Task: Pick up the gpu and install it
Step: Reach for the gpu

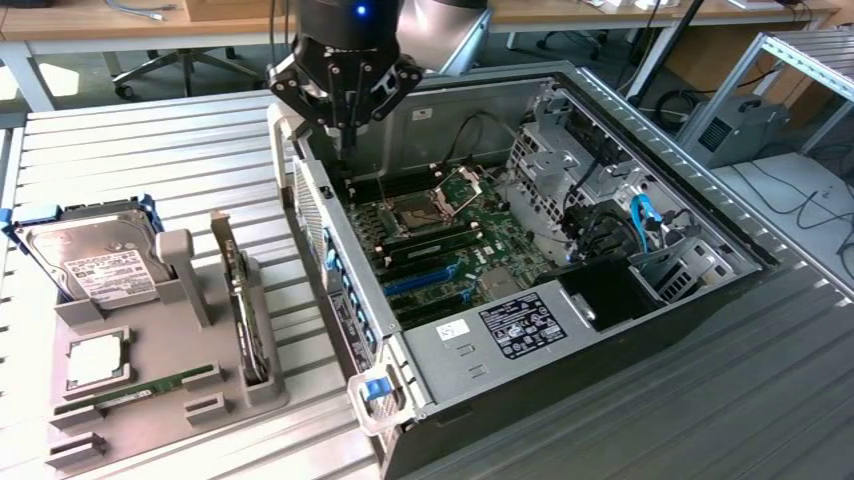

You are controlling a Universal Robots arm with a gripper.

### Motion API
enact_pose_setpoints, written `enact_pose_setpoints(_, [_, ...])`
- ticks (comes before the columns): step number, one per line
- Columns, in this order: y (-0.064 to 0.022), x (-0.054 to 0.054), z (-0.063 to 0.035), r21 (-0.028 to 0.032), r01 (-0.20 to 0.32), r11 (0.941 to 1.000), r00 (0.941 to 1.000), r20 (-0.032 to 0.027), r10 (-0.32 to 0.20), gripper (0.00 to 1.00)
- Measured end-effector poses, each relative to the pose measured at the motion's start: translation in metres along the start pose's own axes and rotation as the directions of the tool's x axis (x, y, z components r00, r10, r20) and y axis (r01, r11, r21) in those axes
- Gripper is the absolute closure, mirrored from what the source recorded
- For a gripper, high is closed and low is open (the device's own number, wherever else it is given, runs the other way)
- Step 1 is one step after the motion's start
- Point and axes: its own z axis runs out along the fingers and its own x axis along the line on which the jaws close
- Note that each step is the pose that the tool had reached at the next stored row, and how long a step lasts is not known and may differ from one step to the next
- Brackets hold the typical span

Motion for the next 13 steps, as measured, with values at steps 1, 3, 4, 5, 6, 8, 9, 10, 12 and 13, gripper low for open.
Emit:
enact_pose_setpoints(1, [-0.0001, 0.0006, 0.0, 0.0, 0.0, 1.0, 1.0, 0.0, 0.0, 0.89])
enact_pose_setpoints(3, [-0.0001, 0.0015, -0.0001, 0.0, 0.0, 1.0, 1.0, 0.0, 0.0, 0.89])
enact_pose_setpoints(4, [-0.0001, 0.0018, -0.0001, 0.0, 0.0, 1.0, 1.0, 0.0, 0.0, 0.89])
enact_pose_setpoints(5, [-0.0002, 0.0023, 0.0, 0.0, 0.0, 1.0, 1.0, 0.0, 0.0, 0.89])
enact_pose_setpoints(6, [-0.0002, 0.0028, -0.0001, 0.0, 0.0, 1.0, 1.0, 0.0, 0.0, 0.89])
enact_pose_setpoints(8, [-0.0003, 0.0036, -0.0001, 0.0, 0.0, 1.0, 1.0, 0.0, 0.0, 0.89])
enact_pose_setpoints(9, [-0.0003, 0.004, -0.0001, 0.0, 0.0, 1.0, 1.0, 0.0, 0.0, 0.89])
enact_pose_setpoints(10, [-0.0003, 0.0045, -0.0001, 0.0, 0.0, 1.0, 1.0, 0.0, 0.0, 0.89])
enact_pose_setpoints(12, [-0.0004, 0.0054, -0.0002, 0.0, 0.0, 1.0, 1.0, 0.0, 0.0, 0.89])
enact_pose_setpoints(13, [-0.0004, 0.0059, -0.0002, 0.0, 0.0, 1.0, 1.0, 0.0, 0.0, 0.89])
